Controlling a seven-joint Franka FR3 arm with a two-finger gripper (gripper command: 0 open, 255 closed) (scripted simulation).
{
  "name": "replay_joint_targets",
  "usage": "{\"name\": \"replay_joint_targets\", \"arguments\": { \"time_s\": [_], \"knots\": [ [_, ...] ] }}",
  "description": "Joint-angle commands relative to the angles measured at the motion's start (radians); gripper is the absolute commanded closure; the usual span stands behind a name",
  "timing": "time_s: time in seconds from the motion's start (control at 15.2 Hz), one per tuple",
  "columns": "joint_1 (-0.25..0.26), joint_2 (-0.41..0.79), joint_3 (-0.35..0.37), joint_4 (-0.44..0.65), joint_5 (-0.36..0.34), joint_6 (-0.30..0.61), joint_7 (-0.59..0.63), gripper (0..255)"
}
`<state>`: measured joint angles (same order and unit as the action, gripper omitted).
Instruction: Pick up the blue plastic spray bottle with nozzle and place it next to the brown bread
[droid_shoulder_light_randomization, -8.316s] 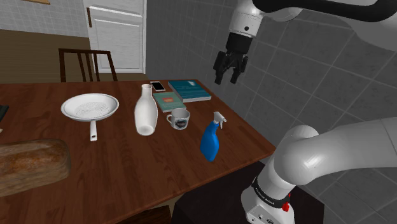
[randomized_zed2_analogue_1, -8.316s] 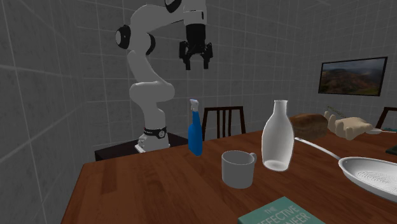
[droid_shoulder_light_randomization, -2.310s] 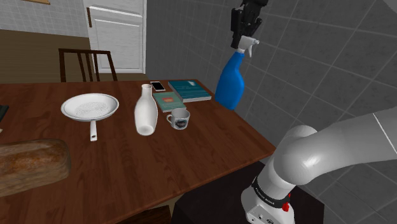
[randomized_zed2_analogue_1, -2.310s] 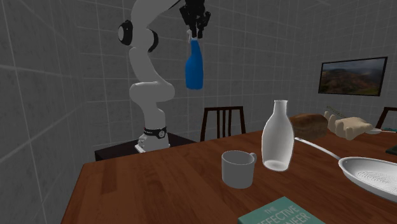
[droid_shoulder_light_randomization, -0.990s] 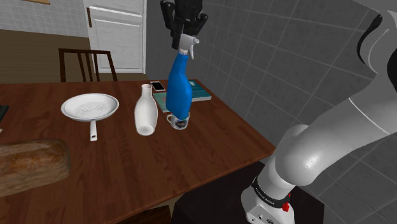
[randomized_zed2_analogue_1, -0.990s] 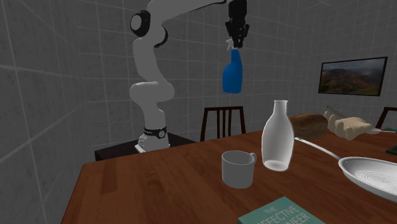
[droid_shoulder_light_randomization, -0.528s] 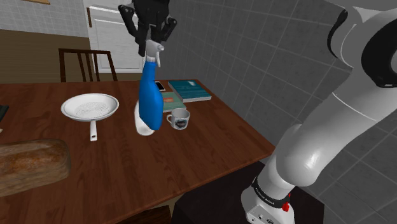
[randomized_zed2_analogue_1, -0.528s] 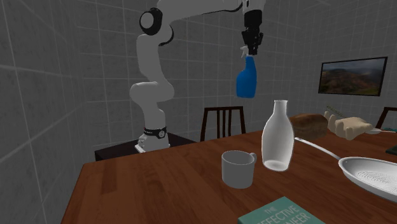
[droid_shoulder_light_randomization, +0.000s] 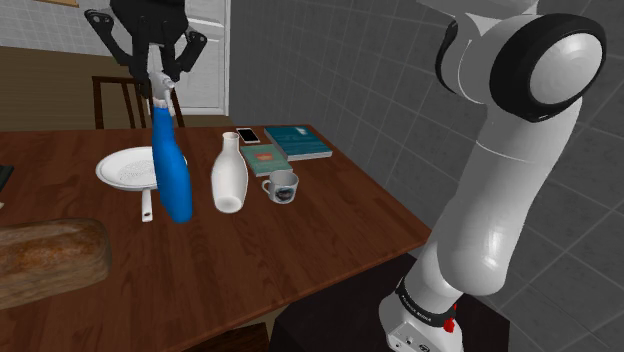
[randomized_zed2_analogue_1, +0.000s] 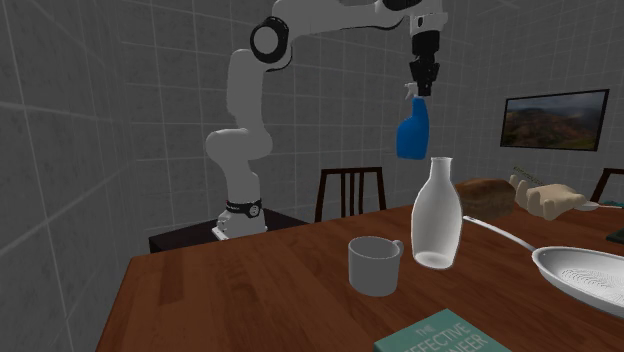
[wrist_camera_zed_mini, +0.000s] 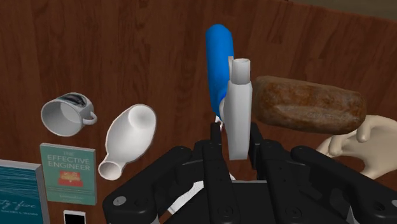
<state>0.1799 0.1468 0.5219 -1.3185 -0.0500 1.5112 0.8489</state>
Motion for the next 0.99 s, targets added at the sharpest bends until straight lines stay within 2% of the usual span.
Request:
{"name": "replay_joint_targets", "arguments": {
  "time_s": [0.0, 0.92],
  "knots": [
    [0.040, 0.079, 0.016, 0.084, -0.045, -0.014, 0.043, 255],
    [0.004, 0.004, 0.004, -0.202, -0.004, 0.206, 0.020, 255]
  ]
}}
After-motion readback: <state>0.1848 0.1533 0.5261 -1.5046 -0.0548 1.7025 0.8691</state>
